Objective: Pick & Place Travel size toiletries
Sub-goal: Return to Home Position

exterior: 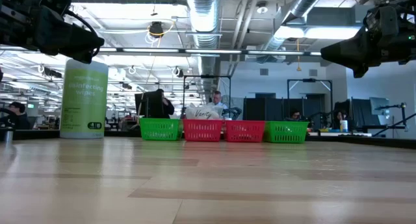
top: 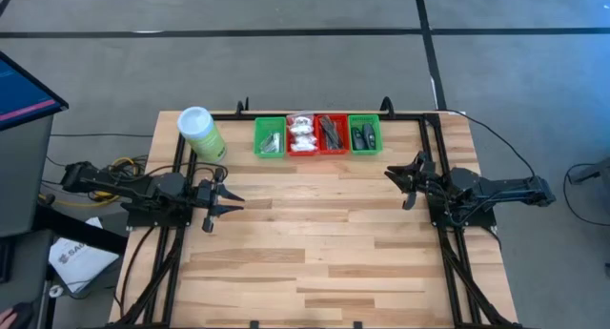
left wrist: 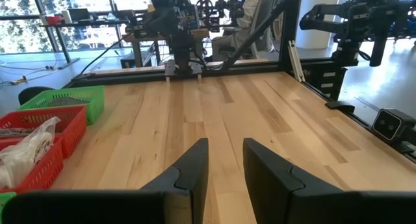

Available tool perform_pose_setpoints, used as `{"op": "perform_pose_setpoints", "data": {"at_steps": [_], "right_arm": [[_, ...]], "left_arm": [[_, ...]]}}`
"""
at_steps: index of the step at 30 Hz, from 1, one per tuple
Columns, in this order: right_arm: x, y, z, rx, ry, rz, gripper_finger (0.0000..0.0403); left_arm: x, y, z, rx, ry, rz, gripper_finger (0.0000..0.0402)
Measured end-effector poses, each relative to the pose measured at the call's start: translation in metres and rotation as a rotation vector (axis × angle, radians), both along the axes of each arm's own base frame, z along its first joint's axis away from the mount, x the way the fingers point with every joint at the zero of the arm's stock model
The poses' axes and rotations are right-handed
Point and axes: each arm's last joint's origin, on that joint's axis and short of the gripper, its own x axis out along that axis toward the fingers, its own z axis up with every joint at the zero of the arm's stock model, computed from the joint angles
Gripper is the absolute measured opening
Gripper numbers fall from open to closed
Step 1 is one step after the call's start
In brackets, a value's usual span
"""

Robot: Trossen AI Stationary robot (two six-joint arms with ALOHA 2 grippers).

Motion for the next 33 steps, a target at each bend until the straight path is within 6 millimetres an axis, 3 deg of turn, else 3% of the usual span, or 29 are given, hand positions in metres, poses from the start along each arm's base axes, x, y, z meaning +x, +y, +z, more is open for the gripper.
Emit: {"op": "perform_pose_setpoints", "data": {"at_steps": [33], "right_arm": [[0.0,0.0,0.0,0.0,0.0,0.0,0.0075]], "left_arm": [[0.0002,0.0001,0.002,-0.003,-0.02,0.002,0.0087]]}}
